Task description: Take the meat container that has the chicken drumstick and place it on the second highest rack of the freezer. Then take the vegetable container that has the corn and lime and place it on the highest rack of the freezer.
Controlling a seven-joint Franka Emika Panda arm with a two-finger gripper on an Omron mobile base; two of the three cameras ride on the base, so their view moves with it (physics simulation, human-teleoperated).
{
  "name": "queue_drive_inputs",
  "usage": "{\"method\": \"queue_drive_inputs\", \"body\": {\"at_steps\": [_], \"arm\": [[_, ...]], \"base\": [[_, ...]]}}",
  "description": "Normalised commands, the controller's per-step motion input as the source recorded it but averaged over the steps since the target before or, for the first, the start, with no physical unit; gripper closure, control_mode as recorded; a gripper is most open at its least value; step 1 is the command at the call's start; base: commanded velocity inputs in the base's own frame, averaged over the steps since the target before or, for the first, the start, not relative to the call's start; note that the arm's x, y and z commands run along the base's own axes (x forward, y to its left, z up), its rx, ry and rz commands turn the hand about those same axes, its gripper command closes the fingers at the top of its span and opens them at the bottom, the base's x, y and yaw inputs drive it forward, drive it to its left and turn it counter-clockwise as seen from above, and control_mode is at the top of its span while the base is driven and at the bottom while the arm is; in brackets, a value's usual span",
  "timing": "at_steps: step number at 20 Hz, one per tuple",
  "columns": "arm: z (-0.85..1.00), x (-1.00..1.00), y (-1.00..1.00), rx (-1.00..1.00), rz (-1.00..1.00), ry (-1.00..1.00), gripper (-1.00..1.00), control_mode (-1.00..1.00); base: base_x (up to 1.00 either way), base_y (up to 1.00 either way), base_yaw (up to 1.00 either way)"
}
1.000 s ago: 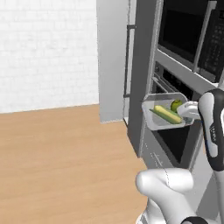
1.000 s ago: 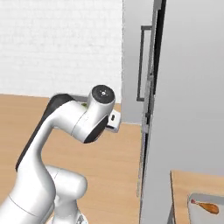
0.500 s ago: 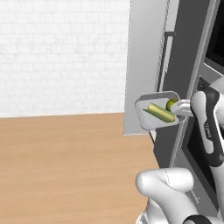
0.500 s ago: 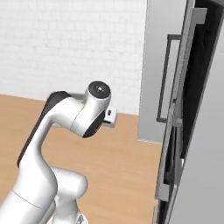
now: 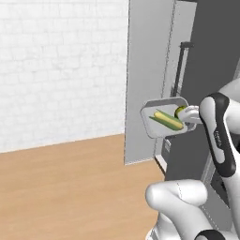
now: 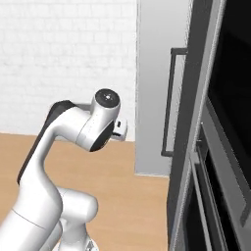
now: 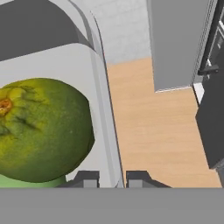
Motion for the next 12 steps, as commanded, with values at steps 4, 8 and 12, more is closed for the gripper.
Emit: {"method": "queue_drive_inputs", "body": {"at_steps": [4, 8, 12], "arm": [[0.0, 0.0, 0.0, 0.0, 0.0, 0.0, 1.0, 1.0], [0.0, 0.0, 0.0, 0.0, 0.0, 0.0, 1.0, 1.0], [0.0, 0.0, 0.0, 0.0, 0.0, 0.0, 1.0, 1.0]], "base": [[1.0, 0.5, -0.45], [1.0, 0.68, -0.43], [0.94, 0.78, -0.37]]}}
